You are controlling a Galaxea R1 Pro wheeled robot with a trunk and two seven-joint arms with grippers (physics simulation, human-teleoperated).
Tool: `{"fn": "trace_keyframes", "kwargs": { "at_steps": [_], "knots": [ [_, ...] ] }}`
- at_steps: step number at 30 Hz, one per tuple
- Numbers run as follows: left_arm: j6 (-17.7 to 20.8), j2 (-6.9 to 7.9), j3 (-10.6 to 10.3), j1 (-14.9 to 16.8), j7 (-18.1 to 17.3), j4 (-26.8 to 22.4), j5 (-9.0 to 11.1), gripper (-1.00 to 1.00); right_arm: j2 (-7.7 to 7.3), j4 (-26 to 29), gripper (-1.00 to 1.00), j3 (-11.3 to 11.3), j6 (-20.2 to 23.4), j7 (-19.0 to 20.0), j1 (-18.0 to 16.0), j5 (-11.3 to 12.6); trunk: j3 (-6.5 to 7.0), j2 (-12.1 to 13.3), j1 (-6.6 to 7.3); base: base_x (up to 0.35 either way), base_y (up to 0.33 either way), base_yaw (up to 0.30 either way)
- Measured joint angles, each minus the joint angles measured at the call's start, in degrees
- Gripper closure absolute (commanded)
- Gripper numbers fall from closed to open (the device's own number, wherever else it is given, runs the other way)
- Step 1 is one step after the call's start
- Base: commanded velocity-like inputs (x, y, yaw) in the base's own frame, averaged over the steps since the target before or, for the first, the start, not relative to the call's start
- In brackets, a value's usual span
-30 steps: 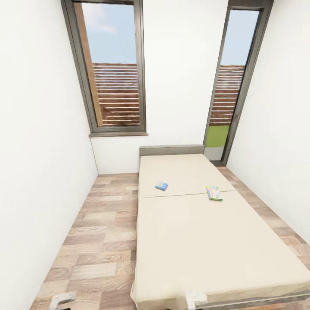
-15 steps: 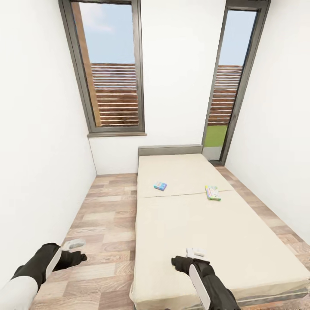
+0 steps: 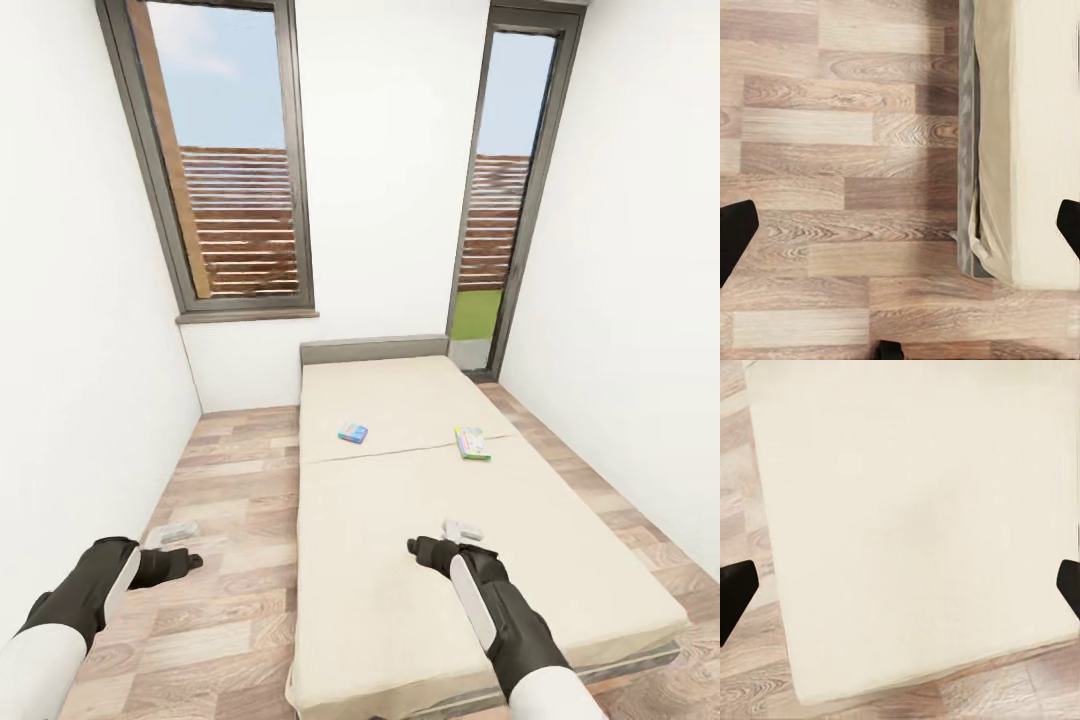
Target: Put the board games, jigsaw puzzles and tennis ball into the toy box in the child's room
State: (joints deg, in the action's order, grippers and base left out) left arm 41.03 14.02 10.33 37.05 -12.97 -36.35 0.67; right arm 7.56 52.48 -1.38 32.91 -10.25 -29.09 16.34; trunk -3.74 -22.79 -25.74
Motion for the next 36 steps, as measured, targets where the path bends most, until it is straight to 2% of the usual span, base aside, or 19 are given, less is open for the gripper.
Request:
{"fn": "trace_keyframes", "kwargs": {
  "at_steps": [7, 12, 36],
  "knots": [
    [0.18, 0.40, 0.34, 0.00, -0.01, -1.96, 0.08, -1.00, -0.01, 1.43, -1.00, 0.07, 0.04, -0.10, -0.61, 0.03, -0.01, 0.00, 0.01, 0.018, 0.002, -0.003],
    [0.15, 0.39, 0.90, 0.01, 0.00, -4.08, 0.07, -1.00, -0.20, 4.60, -1.00, 0.15, 0.04, 0.01, -0.36, 0.10, -0.01, 0.00, 0.01, 0.099, 0.091, -0.064],
    [-0.06, 0.36, 1.29, 0.01, 0.01, -4.62, 0.06, -1.00, -0.16, 5.19, -1.00, 0.17, -0.52, 0.07, -0.12, 0.26, -0.01, 0.01, 0.00, 0.022, 0.132, -0.270]
  ]
}}
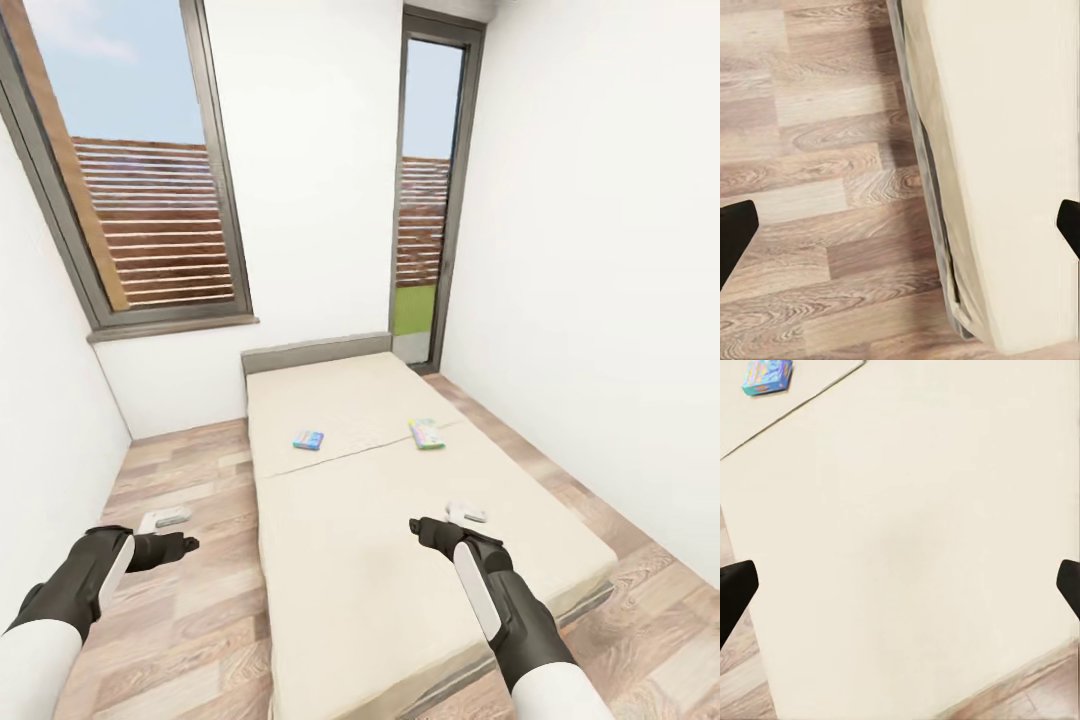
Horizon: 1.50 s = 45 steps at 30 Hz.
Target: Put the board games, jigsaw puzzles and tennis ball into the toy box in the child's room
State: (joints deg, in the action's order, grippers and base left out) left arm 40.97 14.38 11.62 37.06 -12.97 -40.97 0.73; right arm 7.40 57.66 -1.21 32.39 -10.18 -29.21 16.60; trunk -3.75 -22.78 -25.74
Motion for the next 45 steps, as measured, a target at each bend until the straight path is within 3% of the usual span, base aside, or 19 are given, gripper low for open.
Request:
{"fn": "trace_keyframes", "kwargs": {
  "at_steps": [30, 45],
  "knots": [
    [-0.22, 0.04, 0.05, -0.03, 0.00, -0.12, 0.00, -1.00, 0.17, 0.25, -1.00, -0.52, -0.49, -0.09, 0.08, -0.18, 0.52, 0.00, 0.00, 0.055, 0.141, -0.064],
    [-0.17, 0.03, 0.03, -0.05, 0.01, -0.10, 0.00, -1.00, 0.27, 0.11, -1.00, -0.49, -0.48, -0.09, 0.09, -0.15, 1.04, 0.00, 0.00, 0.037, 0.281, -0.220]
  ]
}}
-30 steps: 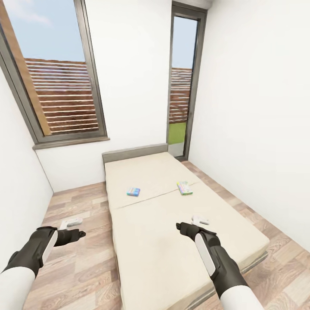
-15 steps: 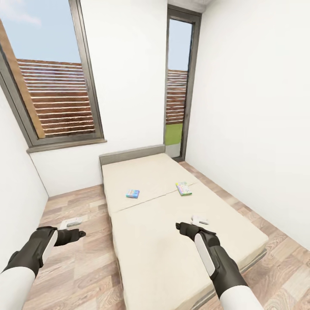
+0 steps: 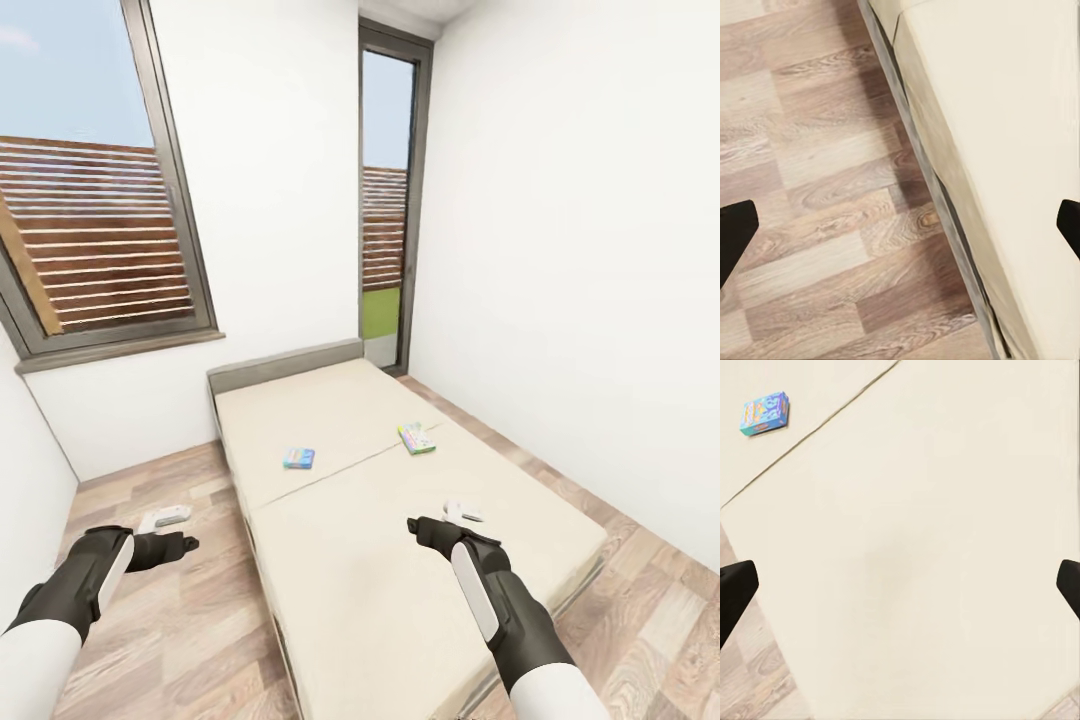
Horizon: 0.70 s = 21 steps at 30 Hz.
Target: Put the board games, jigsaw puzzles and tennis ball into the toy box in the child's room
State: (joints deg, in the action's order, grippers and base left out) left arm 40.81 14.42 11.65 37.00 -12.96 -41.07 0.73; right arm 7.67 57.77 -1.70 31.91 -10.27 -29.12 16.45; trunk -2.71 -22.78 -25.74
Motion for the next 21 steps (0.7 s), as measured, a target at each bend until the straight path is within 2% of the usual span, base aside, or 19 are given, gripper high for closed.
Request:
{"fn": "trace_keyframes", "kwargs": {
  "at_steps": [12, 21],
  "knots": [
    [-0.06, 0.07, 0.06, -0.01, 0.00, -0.01, 0.00, -1.00, -0.01, -0.07, -1.00, 0.13, -0.05, 0.07, 0.00, 0.00, 0.54, 0.00, 0.00, 0.001, 0.272, -0.250],
    [-0.10, 0.09, 0.05, 0.00, -0.01, -0.07, 0.00, -1.00, 0.03, -0.09, -1.00, 0.14, -0.08, 0.08, 0.00, 0.09, 0.95, 0.00, 0.00, 0.000, 0.198, -0.250]
  ]
}}
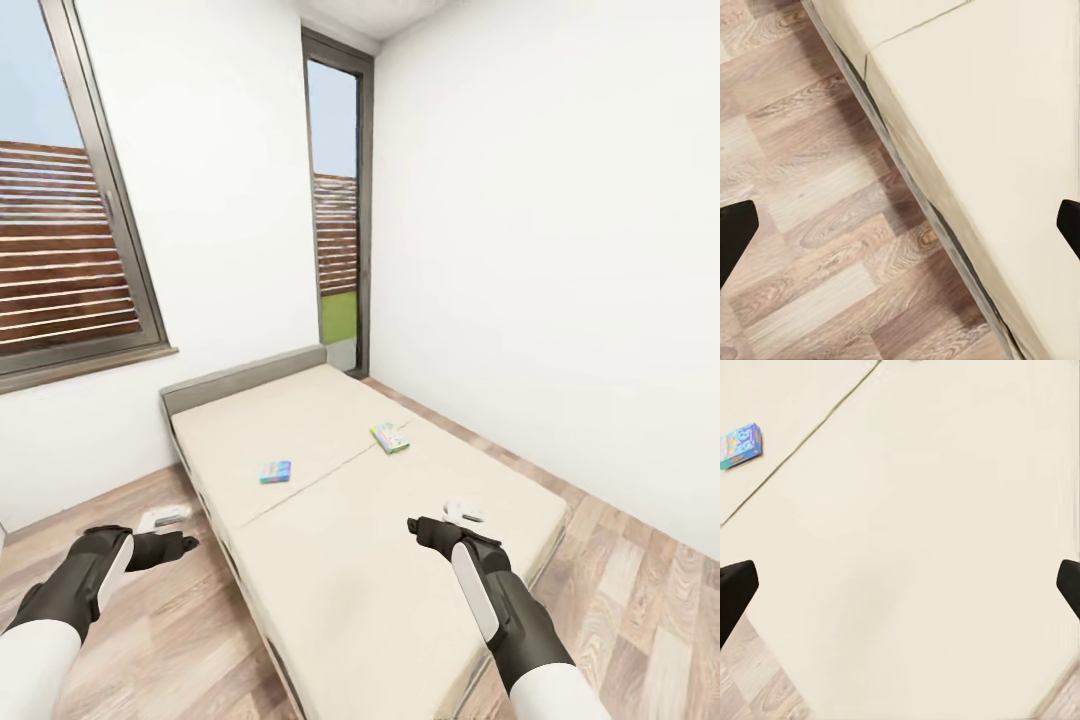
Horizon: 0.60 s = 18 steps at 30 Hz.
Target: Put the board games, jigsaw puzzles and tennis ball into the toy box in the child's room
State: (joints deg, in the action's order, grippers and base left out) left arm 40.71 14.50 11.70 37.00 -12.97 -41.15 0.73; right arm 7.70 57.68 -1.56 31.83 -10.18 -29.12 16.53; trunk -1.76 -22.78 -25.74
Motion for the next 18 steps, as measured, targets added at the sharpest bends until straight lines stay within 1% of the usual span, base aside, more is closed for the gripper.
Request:
{"fn": "trace_keyframes", "kwargs": {
  "at_steps": [14, 18],
  "knots": [
    [-0.02, 0.01, 0.00, -0.02, 0.00, -0.17, -0.01, -1.00, -0.05, 0.01, -1.00, 0.01, 0.01, 0.00, -0.01, 0.01, 0.61, -0.02, 0.00, 0.000, 0.016, -0.251],
    [0.01, 0.00, 0.01, -0.02, 0.00, -0.18, 0.00, -1.00, -0.05, 0.01, -1.00, 0.00, 0.01, 0.00, -0.01, 0.00, 0.78, -0.03, -0.01, 0.000, 0.116, -0.251]
  ]
}}
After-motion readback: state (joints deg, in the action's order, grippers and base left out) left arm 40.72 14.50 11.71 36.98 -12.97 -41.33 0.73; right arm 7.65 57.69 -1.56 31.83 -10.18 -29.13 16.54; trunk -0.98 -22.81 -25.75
